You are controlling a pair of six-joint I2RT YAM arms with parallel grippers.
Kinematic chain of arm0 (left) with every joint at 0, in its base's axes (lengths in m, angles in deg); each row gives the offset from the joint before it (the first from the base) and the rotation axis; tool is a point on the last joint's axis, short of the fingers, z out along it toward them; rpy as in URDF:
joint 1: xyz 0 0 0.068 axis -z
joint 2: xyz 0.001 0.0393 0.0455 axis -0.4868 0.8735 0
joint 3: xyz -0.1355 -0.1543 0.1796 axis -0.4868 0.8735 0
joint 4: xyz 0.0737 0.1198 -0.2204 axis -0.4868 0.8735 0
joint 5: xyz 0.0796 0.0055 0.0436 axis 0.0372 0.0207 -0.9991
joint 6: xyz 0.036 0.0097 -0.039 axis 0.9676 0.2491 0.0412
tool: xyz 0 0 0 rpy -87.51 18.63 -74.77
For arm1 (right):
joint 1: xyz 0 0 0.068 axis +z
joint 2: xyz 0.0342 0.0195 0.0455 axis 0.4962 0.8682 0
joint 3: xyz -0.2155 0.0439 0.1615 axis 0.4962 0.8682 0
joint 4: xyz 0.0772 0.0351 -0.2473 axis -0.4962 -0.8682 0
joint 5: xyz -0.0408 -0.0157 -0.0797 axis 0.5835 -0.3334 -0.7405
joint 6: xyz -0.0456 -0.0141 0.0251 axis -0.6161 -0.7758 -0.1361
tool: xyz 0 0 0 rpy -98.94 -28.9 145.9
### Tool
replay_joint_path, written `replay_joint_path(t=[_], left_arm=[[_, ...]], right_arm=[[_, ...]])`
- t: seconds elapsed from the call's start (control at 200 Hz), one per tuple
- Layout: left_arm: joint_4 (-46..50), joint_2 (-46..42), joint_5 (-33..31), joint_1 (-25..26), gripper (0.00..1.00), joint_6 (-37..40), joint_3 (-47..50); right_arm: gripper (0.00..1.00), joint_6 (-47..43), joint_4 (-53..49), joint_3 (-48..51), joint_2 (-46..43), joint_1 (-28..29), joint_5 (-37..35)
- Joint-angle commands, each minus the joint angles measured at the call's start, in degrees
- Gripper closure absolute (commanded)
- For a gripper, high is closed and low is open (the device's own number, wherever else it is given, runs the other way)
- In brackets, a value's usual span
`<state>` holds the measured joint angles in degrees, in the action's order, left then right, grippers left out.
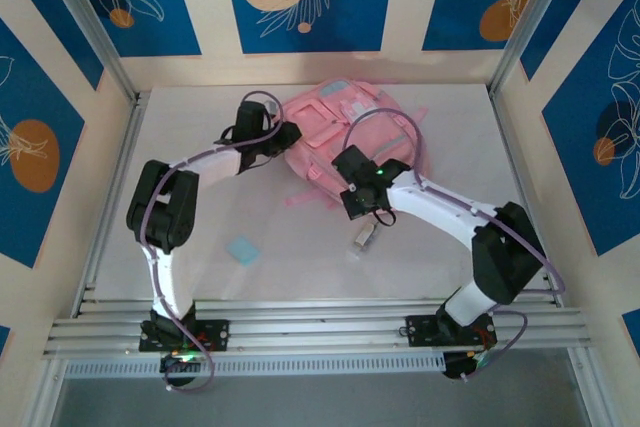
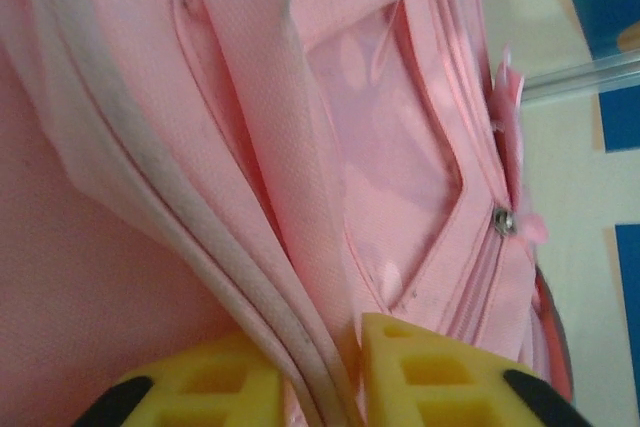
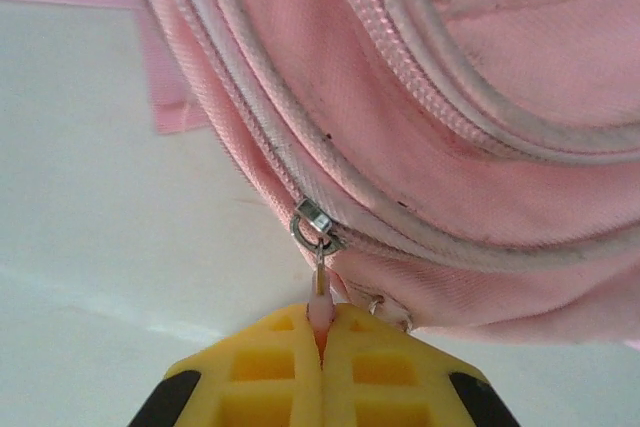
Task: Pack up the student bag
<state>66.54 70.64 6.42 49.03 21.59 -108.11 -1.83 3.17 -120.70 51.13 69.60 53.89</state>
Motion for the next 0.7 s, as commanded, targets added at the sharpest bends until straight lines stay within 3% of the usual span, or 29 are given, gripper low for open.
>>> replay_joint_path(t=[0.0, 0.165, 0.18, 0.225, 0.235, 0.25, 0.46, 0.695], left_arm=[[0.90, 0.68, 0.13, -3.81, 0.64, 2.40, -2.96], [-4.36, -4.58, 4.91, -3.39, 0.28, -3.12, 5.91], [-5.04, -5.25, 5.13, -3.30, 0.21, -3.61, 6.92], [-7.10, -7.45, 5.31, -2.76, 0.15, -5.28, 10.54], [-7.63, -7.98, 5.23, -2.59, 0.05, -5.67, 11.38], [-8.43, -8.69, 5.03, -2.23, 0.01, -6.43, 12.45], [-19.20, -12.66, 2.80, 4.53, 0.00, -15.00, 23.74], [-24.89, -7.52, -0.58, 11.41, 0.00, -17.96, 21.31]], right_arm=[[1.00, -0.13, 0.36, 1.39, -2.00, -2.21, 20.74], [1.00, 3.22, 7.00, 2.04, -1.27, -6.36, 32.43], [1.00, 3.49, 7.23, 1.91, -1.11, -6.63, 32.95], [1.00, 4.28, 7.91, 1.75, -0.70, -7.30, 34.53], [1.00, 4.45, 8.09, 1.75, -0.62, -7.33, 34.86], [1.00, 4.64, 8.40, 1.69, -0.46, -7.46, 35.25], [1.00, 6.47, 9.05, 1.00, 1.68, -8.08, 37.56], [1.00, 7.94, 9.15, 2.10, 1.01, -8.13, 39.05]])
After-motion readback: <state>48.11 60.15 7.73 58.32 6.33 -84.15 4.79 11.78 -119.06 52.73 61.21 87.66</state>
